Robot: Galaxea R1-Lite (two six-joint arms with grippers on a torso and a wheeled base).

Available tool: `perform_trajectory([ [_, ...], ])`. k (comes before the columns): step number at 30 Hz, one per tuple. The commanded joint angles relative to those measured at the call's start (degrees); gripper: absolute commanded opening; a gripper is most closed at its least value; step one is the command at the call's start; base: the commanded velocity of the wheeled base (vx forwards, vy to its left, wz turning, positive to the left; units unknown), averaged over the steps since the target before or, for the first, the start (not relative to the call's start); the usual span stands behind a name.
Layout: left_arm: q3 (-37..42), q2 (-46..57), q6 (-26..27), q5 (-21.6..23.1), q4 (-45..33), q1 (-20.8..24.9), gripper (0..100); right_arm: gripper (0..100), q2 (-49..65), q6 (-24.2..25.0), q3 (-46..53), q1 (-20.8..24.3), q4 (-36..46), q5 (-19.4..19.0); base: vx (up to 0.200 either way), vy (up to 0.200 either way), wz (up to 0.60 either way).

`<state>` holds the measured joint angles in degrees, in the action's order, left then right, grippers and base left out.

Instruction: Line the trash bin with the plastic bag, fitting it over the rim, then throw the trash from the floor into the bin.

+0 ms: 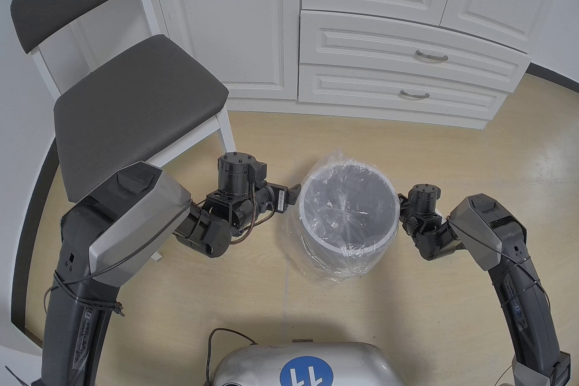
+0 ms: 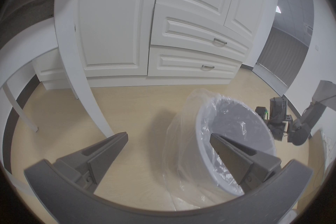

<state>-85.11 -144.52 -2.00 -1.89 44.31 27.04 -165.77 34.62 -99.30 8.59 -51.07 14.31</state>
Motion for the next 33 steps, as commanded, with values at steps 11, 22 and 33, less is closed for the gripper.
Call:
perform_trajectory([
  [11, -8.9, -6.3, -1.3, 0.0, -0.6, 1.8, 100, 100, 0.0, 0.0, 0.0, 0.0, 0.1, 0.0, 0.0, 0.0, 0.0],
  [22, -11.3, -7.6, -2.1, -0.1, -0.8, 0.8, 100, 100, 0.0, 0.0, 0.1, 0.0, 0.1, -0.1, 0.0, 0.0, 0.0],
  [33, -14.6, -10.6, -2.3, -0.1, -0.7, -0.6, 100, 100, 0.0, 0.0, 0.1, 0.0, 0.1, -0.1, 0.0, 0.0, 0.0],
])
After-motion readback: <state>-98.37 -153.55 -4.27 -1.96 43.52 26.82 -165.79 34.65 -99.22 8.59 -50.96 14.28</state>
